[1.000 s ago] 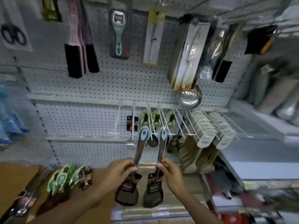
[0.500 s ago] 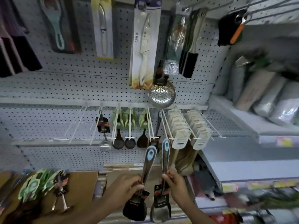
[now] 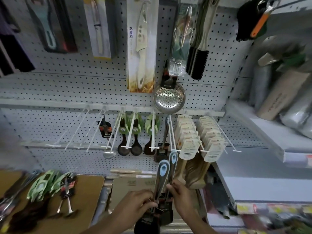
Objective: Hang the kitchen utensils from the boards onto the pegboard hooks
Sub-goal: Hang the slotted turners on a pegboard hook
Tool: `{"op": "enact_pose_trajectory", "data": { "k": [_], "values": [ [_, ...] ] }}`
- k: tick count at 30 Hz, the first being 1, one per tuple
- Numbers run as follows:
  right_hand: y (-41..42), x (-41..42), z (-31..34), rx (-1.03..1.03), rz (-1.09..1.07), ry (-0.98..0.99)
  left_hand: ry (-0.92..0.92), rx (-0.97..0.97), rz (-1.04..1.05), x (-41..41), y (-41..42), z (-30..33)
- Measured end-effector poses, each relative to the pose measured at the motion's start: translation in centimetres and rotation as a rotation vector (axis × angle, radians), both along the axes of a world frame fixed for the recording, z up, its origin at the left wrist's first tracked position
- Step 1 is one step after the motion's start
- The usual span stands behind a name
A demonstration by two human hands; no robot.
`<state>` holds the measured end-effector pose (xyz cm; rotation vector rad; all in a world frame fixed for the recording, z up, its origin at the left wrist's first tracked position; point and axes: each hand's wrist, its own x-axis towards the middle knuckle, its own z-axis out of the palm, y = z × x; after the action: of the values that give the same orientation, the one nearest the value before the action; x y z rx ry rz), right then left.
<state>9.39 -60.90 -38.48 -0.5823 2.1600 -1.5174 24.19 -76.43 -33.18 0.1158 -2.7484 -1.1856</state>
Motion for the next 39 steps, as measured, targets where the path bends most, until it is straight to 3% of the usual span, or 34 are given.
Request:
{"op": "enact_pose_trajectory", "data": {
  "k": [12,16,18,22,27,31,33,36,39],
  "values": [
    [-3.1,-5.1,-3.7,-0.049,-0.006,0.052,-0.095,-0.053,0.077,0.2,1.0,2.0],
    [-4.9,-6.0,-0.8,-0.008,-0.022,0.078,-0.122,-0.127,0.131,0.3,1.3,2.3],
    [-5.8,-6.7,0.3,-0.011,-0.028,0.051,-0.162,-0.075,0.172,0.3,1.4,2.3],
    [-8.0,-8.4,1.2,-0.001,-0.082,-0.028,-0.151,-0.166,0.149,0.6,1.8,2.4],
    [-9.8,-10.1,1.0,-0.053,-0.120,-0.129,-0.264,-0.045,0.170,0.3,1.6,2.0],
    [-10.4,-10.2,2.2,-0.046,-0.190,-0.103,-0.193,0.001,0.191,0.1,1.8,2.5],
    [-10.0,-10.0,2.3,-0.019,-0.225,-0.066,-0.154,-0.086,0.158,0.1,1.9,2.8],
    [-8.6,-8.3,2.0,0.008,-0.087,-0.055,-0.132,-0.030,0.196,-1.0,1.7,1.5],
    [-5.5,-4.9,4.1,-0.049,0.083,-0.074,-0.233,-0.007,0.224,-2.3,1.2,-0.5]
  ]
}}
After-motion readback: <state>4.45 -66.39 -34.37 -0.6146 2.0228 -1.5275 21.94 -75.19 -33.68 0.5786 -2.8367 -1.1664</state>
